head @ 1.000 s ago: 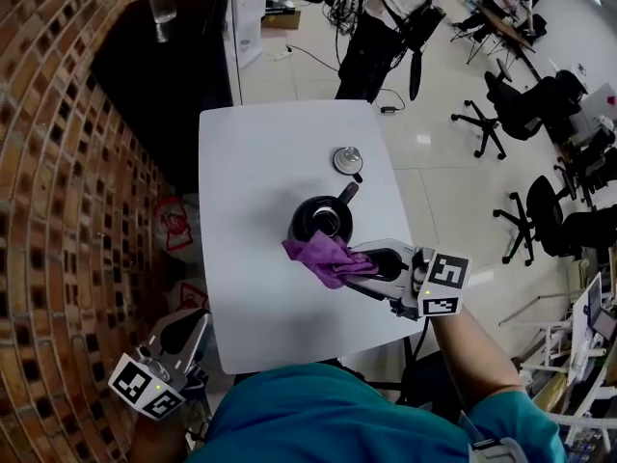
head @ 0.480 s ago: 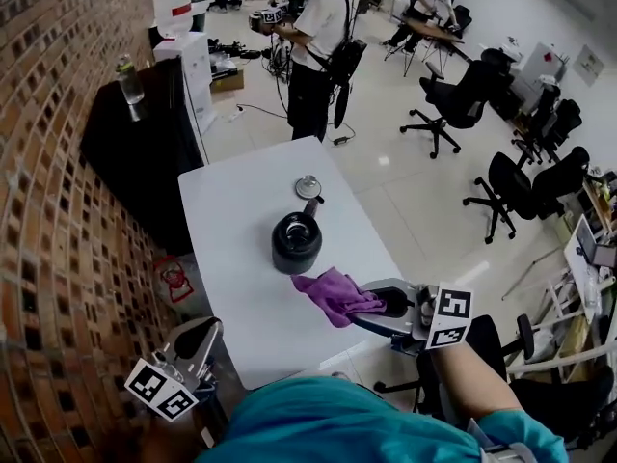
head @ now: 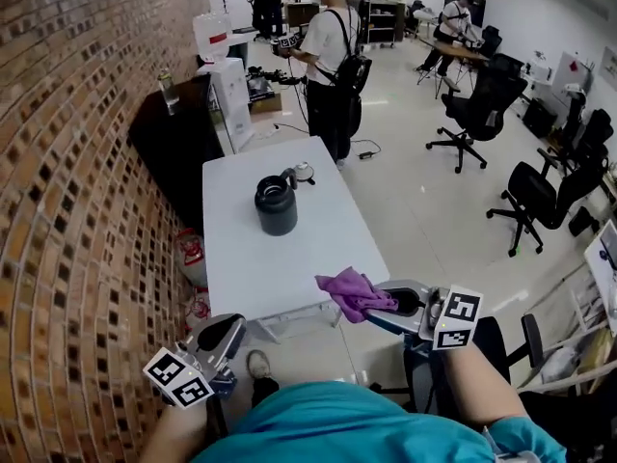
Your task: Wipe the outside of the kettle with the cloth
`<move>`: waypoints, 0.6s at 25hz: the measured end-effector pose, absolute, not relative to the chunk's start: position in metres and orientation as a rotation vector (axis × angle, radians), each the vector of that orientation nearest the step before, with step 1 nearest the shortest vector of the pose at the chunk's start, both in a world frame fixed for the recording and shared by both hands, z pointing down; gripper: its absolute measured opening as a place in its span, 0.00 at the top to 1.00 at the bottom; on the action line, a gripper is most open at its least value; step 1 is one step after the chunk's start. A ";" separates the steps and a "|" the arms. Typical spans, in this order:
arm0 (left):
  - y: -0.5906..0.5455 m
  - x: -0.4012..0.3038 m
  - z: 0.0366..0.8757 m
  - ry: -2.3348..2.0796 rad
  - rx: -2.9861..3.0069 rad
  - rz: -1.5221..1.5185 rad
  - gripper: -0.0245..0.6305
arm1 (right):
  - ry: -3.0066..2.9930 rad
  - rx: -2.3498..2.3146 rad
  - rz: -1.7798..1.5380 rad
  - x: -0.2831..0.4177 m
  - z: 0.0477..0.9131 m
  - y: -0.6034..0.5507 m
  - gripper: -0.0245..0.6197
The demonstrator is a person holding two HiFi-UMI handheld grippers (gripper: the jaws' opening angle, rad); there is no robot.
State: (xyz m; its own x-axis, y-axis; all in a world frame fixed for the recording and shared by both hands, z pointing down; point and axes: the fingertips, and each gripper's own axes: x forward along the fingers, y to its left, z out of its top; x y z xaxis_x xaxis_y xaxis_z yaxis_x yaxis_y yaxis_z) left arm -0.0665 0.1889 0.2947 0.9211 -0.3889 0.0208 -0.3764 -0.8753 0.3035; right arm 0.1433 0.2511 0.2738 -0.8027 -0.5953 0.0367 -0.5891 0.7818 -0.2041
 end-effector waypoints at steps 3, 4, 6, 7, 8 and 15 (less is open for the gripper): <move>0.263 -0.053 0.291 -0.603 2.735 -0.047 0.96 | 2.963 -0.926 -0.358 0.152 0.271 0.317 0.77; 0.282 -0.051 0.286 -0.614 2.739 -0.046 0.96 | 2.968 -0.913 -0.364 0.154 0.269 0.336 0.77; 0.312 -0.049 0.273 -0.636 2.758 -0.044 0.96 | 2.981 -0.908 -0.363 0.158 0.267 0.366 0.77; 0.323 -0.049 0.267 -0.646 2.766 -0.045 0.96 | 2.985 -0.917 -0.359 0.160 0.267 0.378 0.77; 0.333 -0.049 0.262 -0.657 2.771 -0.047 0.96 | 2.984 -0.931 -0.358 0.162 0.267 0.387 0.77; 0.376 -0.079 0.246 -0.748 2.793 -0.072 0.96 | 2.986 -0.978 -0.392 0.144 0.284 0.435 0.77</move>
